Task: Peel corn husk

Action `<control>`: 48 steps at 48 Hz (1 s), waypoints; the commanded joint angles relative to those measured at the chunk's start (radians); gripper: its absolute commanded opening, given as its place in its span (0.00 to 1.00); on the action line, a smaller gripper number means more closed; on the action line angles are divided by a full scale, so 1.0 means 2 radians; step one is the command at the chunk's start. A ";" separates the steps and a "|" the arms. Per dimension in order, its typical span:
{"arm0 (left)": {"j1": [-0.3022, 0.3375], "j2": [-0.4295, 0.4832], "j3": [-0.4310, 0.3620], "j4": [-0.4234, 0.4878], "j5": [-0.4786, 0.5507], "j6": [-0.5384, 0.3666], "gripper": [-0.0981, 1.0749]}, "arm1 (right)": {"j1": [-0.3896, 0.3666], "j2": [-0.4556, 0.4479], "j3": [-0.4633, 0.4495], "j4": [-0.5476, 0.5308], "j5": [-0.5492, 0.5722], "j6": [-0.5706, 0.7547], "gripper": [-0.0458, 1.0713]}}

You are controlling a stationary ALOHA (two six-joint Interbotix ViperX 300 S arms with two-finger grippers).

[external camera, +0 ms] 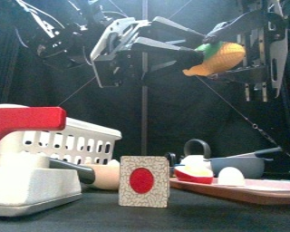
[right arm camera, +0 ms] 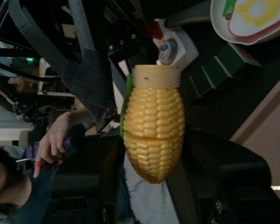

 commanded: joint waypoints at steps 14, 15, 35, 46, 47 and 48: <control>0.002 0.001 -0.015 -0.004 -0.005 0.001 0.89 | 0.007 -0.005 -0.016 -0.009 -0.003 -0.002 0.61; 0.002 0.002 -0.015 -0.004 -0.005 0.001 0.89 | 0.007 -0.005 -0.016 -0.009 -0.003 -0.002 0.61; 0.002 0.005 -0.018 -0.005 -0.005 0.001 0.88 | 0.008 -0.003 -0.016 -0.010 -0.003 -0.002 0.61; 0.002 0.008 -0.023 -0.005 -0.005 0.001 0.83 | 0.009 -0.003 -0.017 -0.010 -0.003 -0.002 0.61; 0.002 0.009 -0.023 -0.005 -0.005 0.001 0.82 | 0.009 -0.003 -0.017 -0.010 -0.003 -0.002 0.61; 0.002 0.009 -0.024 -0.005 -0.005 0.001 0.81 | 0.008 -0.003 -0.017 -0.010 -0.003 -0.002 0.61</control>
